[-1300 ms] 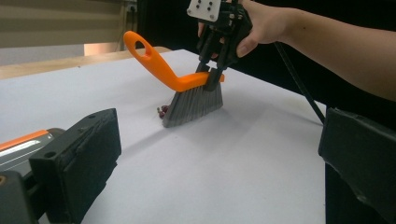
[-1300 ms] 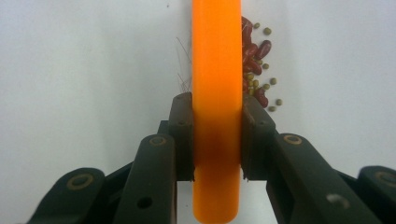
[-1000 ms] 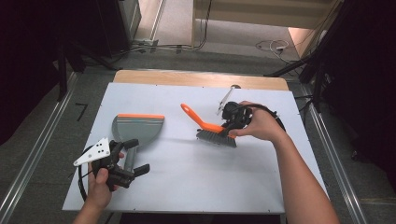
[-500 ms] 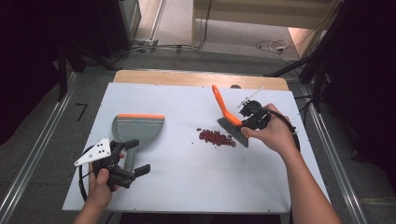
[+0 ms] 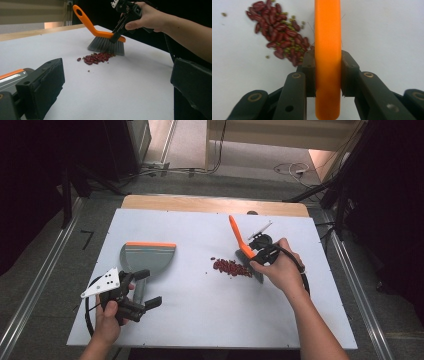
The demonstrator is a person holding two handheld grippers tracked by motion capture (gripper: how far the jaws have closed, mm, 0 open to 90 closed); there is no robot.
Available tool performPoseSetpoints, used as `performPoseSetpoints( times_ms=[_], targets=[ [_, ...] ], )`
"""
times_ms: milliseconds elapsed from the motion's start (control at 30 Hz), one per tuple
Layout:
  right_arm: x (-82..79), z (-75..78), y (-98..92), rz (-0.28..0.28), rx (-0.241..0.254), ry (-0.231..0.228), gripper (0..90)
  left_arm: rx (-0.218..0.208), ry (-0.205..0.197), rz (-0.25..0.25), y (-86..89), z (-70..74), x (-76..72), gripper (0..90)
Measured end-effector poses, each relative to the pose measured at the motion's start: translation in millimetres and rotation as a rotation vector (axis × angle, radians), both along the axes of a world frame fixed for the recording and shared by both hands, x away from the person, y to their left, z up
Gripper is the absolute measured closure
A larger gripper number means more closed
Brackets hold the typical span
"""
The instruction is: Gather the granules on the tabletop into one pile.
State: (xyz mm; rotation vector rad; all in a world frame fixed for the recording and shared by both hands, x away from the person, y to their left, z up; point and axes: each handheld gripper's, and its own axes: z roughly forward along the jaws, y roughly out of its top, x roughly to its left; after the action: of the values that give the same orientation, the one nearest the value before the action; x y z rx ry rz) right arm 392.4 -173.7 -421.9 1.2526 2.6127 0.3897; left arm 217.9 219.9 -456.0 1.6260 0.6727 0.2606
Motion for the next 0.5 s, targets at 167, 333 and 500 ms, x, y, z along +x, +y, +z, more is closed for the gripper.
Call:
performPoseSetpoints(
  times_ms=[167,333,500],
  targets=[
    [-1.1,10.7,6.1,0.008,-0.001,-0.036,68.2,-0.005,0.001,0.000,0.4,0.1,0.0,0.0],
    [-13.6,30.7,22.8,0.090,0.080,-0.033,68.2,-0.002,0.002,0.000,0.6,-0.2,0.9,0.0],
    [-29.5,25.1,61.4,0.241,0.126,0.049,68.2,0.000,0.000,-0.001,-0.3,0.2,0.1,0.0]
  ],
)
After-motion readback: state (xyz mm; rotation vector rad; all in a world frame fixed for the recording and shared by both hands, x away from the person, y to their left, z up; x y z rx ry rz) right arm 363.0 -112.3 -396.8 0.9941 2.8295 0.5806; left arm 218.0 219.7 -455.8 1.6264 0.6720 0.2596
